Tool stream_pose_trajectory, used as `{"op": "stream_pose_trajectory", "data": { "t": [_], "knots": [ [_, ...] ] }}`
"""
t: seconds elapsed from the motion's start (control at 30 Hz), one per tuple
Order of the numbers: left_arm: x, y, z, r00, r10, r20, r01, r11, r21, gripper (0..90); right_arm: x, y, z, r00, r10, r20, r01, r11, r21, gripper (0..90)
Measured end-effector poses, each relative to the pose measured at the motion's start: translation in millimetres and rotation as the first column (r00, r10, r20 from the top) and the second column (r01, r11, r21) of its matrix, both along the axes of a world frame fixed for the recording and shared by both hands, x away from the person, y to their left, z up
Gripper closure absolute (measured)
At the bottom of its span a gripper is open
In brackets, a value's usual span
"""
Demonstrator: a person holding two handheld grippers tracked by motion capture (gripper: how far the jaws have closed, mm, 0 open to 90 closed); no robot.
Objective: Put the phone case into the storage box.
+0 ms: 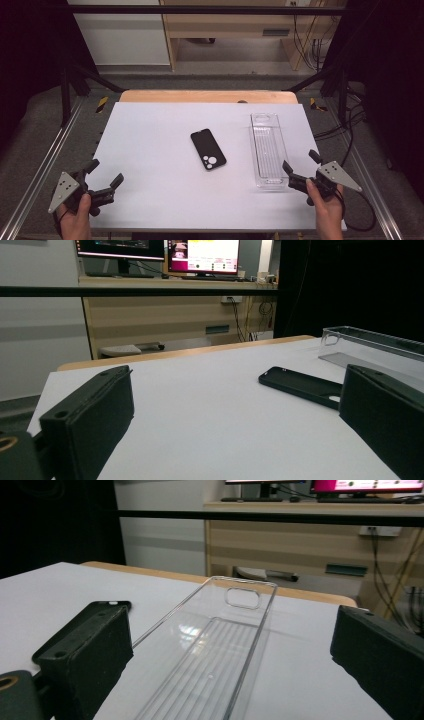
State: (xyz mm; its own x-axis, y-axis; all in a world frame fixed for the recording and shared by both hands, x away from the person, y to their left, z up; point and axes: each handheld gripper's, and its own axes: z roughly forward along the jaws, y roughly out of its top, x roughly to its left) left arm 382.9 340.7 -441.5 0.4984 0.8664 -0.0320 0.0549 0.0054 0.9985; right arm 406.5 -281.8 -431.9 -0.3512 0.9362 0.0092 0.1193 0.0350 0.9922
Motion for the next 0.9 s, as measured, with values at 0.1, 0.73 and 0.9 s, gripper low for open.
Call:
{"op": "stream_pose_trajectory", "data": {
  "t": [0.1,0.73,0.9],
  "knots": [
    [-0.6,-0.4,0.8,1.0000,-0.004,0.003,0.004,1.0000,-0.001,1.3,-3.0,2.0,4.9,0.9993,-0.033,0.015,0.033,0.9994,0.000,4.8],
    [-3.0,-4.6,3.6,0.9993,-0.036,0.007,0.036,0.9993,-0.010,1.3,0.6,107.5,63.0,0.9986,0.038,-0.038,-0.042,0.9920,-0.119,8.5],
    [-1.4,-6.7,3.5,0.9993,-0.038,0.003,0.038,0.9993,-0.002,1.3,16.3,152.0,64.1,0.9913,0.057,-0.119,-0.070,0.9916,-0.109,9.6]
  ]
}}
